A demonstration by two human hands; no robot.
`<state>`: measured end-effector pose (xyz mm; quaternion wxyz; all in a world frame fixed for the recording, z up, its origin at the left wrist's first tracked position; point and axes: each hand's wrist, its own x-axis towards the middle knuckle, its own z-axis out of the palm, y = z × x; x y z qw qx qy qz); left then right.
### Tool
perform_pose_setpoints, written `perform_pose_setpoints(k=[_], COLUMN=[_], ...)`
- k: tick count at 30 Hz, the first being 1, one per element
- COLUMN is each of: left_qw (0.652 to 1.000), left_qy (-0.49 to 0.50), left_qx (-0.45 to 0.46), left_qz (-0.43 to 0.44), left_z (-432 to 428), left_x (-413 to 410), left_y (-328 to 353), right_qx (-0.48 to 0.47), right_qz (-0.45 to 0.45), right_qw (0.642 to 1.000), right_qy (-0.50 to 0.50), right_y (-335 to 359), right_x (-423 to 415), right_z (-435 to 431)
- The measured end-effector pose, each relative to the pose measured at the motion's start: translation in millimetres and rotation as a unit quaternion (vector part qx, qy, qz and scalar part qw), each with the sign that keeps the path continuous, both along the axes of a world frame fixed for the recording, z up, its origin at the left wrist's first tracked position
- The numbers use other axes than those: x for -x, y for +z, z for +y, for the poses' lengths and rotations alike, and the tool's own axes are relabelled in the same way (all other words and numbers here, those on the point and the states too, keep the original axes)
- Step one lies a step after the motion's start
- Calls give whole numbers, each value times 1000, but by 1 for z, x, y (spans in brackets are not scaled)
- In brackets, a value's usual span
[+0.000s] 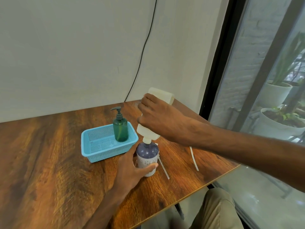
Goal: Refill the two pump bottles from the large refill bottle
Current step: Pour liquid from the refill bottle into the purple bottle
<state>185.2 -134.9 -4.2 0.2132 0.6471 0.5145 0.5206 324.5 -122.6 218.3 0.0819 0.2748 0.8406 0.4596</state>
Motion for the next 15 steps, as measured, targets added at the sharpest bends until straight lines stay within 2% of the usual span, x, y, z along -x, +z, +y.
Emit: perform_pose_setpoints(k=[5, 15], left_qw=[1000, 1000], left_qy=[3, -6], left_qx=[3, 3], left_qz=[0, -10], left_z=[1, 1], left_x=[0, 1], left_y=[-2, -3], right_qx=[-5, -21], right_qz=[-25, -17], right_qw=[1000, 1000], right_qy=[-9, -5], right_y=[-2, -5], right_x=[4, 8], right_z=[-2, -3])
